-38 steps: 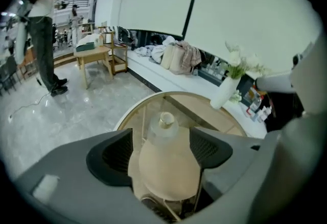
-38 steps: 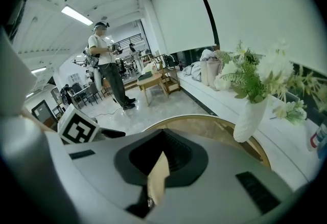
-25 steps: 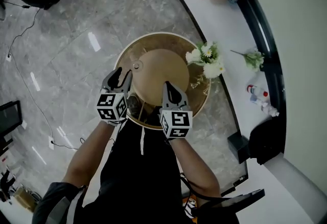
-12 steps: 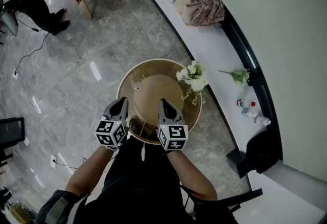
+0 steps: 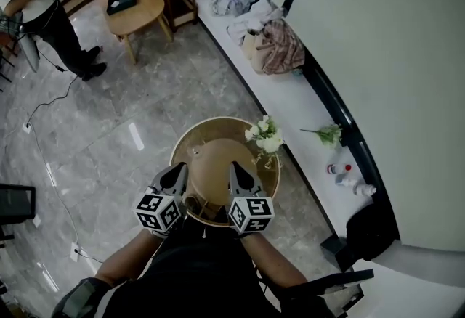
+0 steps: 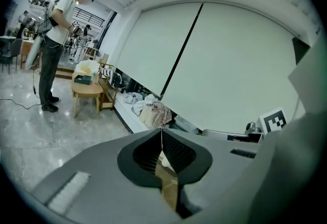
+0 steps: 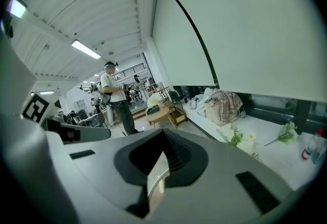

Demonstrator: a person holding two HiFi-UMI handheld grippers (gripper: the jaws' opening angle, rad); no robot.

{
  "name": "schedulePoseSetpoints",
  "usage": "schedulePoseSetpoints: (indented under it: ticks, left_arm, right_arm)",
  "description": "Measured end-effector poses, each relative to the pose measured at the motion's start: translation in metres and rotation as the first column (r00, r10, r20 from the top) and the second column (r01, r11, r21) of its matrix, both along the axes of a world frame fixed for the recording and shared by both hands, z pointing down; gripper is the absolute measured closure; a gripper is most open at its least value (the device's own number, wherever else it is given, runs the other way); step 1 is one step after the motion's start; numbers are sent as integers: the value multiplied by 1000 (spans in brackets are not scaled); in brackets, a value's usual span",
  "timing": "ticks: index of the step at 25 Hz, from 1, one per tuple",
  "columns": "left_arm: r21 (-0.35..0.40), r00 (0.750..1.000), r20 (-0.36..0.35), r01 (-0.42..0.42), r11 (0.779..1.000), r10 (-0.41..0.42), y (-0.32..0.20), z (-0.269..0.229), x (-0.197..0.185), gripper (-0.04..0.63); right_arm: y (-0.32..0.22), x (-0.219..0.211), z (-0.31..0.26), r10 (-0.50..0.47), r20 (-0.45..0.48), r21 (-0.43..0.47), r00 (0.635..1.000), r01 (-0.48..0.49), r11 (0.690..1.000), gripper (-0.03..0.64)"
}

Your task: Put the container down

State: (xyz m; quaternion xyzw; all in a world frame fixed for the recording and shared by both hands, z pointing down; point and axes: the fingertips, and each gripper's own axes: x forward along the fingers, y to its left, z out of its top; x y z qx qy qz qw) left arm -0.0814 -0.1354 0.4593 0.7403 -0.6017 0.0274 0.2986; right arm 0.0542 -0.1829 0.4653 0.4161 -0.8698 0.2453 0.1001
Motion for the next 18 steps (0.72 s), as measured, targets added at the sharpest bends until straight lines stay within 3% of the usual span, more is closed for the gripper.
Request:
schedulePoseSetpoints:
  ticks: [8, 13, 18]
  left_arm:
    - [59, 1000, -11, -3, 998, 4, 3, -43, -4, 591]
    - [91, 997, -72, 8, 996, -1, 6, -68, 3, 591]
    - [139, 998, -62, 1, 990, 8, 10, -89, 5, 591]
  right_arm:
    - [14, -13, -62, -48, 67, 81, 997, 42, 996, 615]
    - [24, -10, -106, -76, 111, 180, 991, 55, 982, 615]
    - [32, -12, -126, -87, 127, 223, 988, 57, 973, 615]
